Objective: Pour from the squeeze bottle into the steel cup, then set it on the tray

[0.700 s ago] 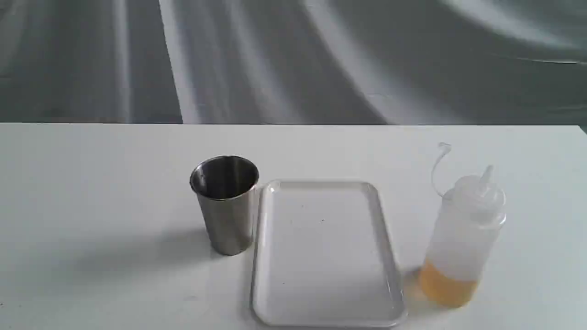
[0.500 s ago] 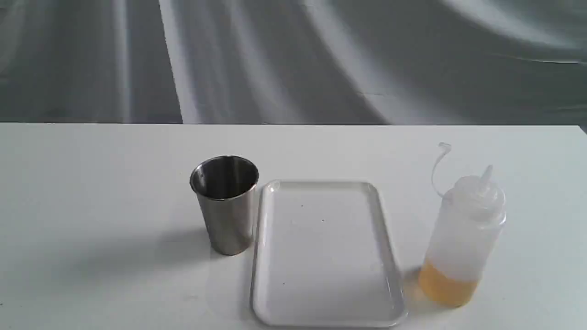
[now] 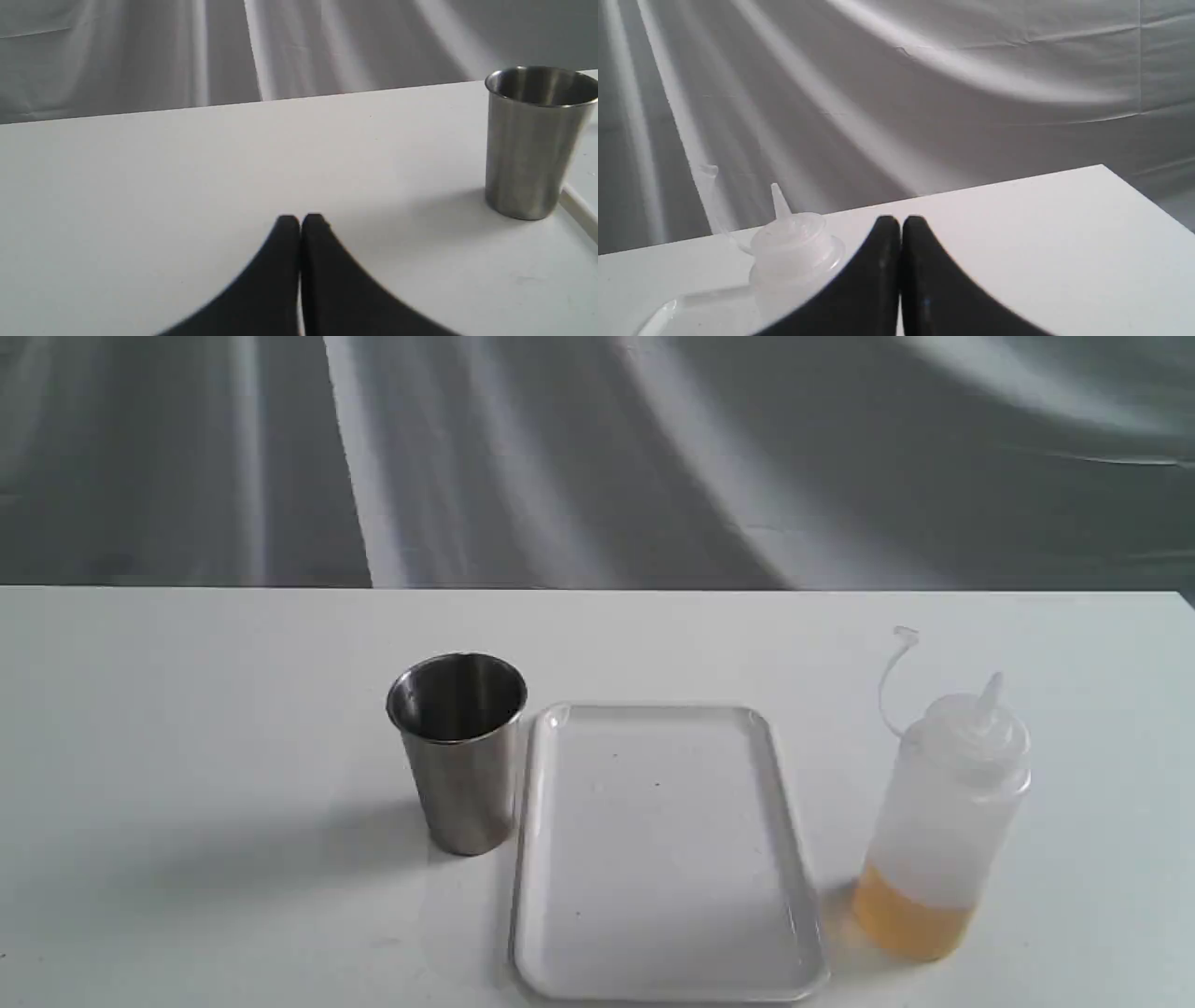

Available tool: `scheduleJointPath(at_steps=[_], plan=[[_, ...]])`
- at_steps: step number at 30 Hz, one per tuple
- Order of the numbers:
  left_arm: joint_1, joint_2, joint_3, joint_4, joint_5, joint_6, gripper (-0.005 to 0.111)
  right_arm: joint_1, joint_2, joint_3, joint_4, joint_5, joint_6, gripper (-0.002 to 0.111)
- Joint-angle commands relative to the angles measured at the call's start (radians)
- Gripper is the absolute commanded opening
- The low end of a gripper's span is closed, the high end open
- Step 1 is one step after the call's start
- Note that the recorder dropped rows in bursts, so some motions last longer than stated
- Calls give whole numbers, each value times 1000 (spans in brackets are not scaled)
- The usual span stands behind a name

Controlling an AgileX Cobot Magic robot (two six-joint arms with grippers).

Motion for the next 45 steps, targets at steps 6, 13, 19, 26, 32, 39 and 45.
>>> scheduleJointPath(at_steps=[6,13,19,26,32,39,45], plan=[[2,-3,4,-1,-8,-2,0,-7,-6,-140,56,375,-4,0],[2,-3,4,-1,-8,-5,0,-7,99,-251,56,405,-4,0],[2,-3,4,-1,-8,-5,0,-5,235,-347,-15,399,-4,0],[2,-3,4,-1,-8,-3,0,-3,418,-470,-35,264,8,0],[2,-3,4,-1,-8,-3,0,0,559,-567,-35,188,-81,0],[2,-3,4,-1,-8,-3,0,129,729,-587,102,150,-550,0],[2,-3,4,-1,-8,-3,0,265,832,-561,240,164,-641,0]])
